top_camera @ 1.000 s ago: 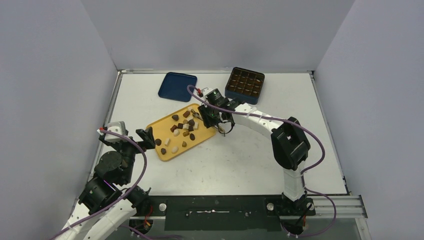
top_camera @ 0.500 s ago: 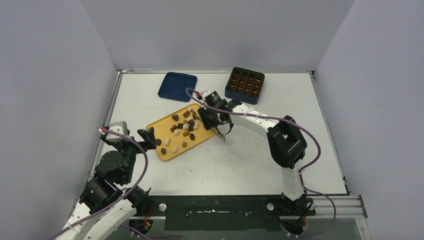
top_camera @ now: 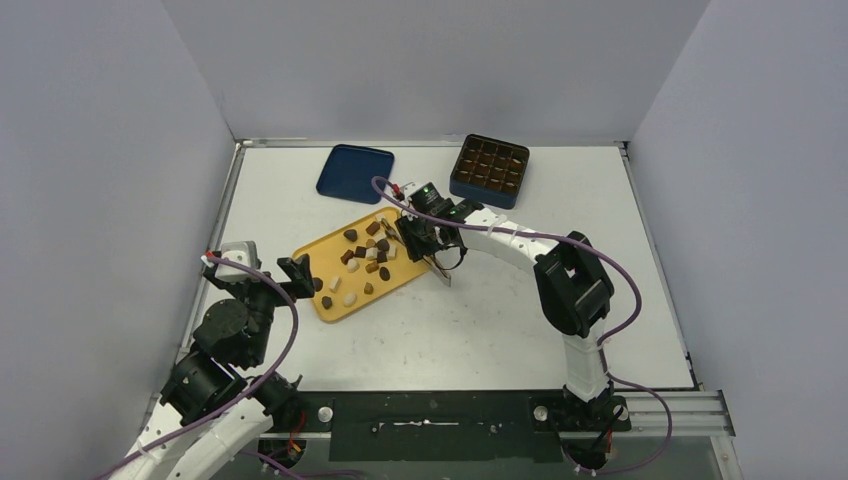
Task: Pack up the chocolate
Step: Pick up the fake chocolate from the plate.
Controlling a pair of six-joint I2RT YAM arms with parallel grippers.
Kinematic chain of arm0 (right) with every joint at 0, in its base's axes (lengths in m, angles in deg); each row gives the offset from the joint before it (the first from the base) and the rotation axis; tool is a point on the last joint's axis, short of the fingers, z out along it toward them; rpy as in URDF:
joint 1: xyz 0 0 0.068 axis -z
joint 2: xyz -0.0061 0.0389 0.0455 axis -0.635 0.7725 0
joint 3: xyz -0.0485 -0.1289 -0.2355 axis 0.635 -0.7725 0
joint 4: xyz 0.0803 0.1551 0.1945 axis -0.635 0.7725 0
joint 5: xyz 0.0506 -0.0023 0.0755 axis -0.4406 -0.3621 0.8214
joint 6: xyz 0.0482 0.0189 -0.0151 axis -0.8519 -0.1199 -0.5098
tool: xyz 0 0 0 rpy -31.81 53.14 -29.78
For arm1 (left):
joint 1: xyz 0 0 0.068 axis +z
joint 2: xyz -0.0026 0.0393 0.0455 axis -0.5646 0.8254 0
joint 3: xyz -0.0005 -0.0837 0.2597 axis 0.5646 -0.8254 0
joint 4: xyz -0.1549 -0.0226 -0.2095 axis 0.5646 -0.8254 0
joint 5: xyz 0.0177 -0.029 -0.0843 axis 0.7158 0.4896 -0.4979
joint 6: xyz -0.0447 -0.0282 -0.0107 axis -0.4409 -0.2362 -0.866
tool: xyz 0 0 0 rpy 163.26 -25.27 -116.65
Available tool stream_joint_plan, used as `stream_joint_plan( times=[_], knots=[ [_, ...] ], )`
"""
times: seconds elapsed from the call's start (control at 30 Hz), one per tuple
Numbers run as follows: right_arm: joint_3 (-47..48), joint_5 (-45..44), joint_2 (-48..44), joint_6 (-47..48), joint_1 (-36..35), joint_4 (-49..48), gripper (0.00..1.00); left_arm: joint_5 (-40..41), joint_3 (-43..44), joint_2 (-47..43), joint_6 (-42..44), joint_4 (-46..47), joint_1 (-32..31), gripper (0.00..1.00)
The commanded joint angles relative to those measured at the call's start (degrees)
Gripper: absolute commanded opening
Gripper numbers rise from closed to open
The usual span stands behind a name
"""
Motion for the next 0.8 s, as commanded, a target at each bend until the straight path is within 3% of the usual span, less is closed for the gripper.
stream_joint_plan(
  times=[0.0,0.5,0.77],
  knots=[
    [3.00,2.45,-2.47,-0.07,-0.49,1.03,0.44,-0.74,0.18,0.92,0.30,2.55,0.51,0.97],
    [4.28,0.45,-1.46,-0.27,-0.59,4.18,0.42,-0.62,0.22,0.22,0.07,2.33,0.60,0.97],
    [5.49,-2.44,-1.83,0.34,-0.63,5.30,0.28,-0.28,0.37,0.33,0.00,2.00,0.61,0.97]
  ],
)
